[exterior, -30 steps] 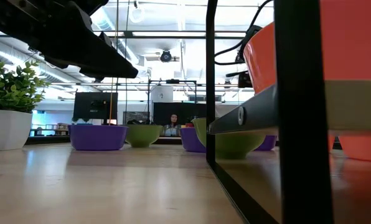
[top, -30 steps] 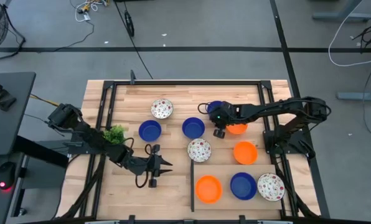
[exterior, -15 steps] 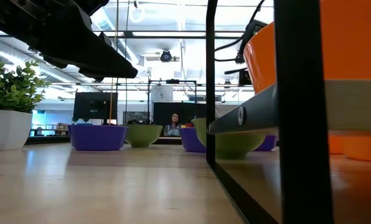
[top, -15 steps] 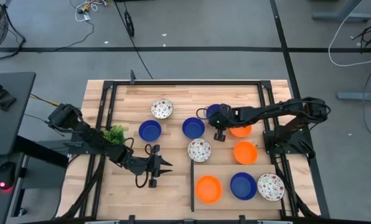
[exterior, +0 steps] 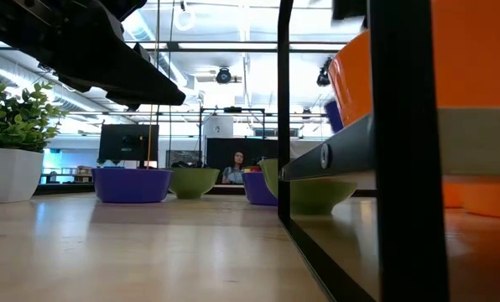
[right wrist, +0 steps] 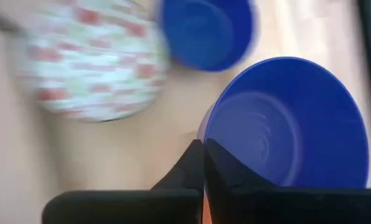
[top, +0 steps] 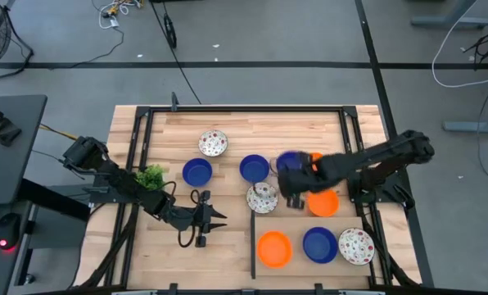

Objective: Pick & Place Mini bowls
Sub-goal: Stack the blue bowl on the blue bowl on the shelf

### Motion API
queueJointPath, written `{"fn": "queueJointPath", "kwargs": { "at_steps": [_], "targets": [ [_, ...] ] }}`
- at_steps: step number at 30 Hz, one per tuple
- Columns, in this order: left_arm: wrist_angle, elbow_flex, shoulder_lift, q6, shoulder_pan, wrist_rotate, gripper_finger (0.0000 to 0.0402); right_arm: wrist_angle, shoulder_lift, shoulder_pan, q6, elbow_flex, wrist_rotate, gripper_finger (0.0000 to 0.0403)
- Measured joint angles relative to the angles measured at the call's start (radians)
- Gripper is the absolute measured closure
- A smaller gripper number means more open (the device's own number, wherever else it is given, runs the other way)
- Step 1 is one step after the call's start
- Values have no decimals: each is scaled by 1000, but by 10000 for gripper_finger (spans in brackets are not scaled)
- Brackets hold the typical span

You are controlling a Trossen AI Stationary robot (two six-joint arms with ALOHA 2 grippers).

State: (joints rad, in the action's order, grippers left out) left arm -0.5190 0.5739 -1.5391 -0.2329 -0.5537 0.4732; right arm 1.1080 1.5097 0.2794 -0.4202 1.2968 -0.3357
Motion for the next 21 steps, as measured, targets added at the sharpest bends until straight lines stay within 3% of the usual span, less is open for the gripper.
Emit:
{"fn": "queueJointPath", "kwargs": {
  "at_steps": [6,14,17,21],
  "targets": [
    [0,0,0,0,0,0,294,47,0,259,-385,147,110,401],
    [0,0,0,0,-13,-7,294,24,2,561,-923,200,119,402],
    [0,0,0,1,-18,-7,294,19,22,629,-1038,200,108,402],
    [0,0,0,4,-18,-5,294,14,68,667,-1064,200,83,403]
  ]
}}
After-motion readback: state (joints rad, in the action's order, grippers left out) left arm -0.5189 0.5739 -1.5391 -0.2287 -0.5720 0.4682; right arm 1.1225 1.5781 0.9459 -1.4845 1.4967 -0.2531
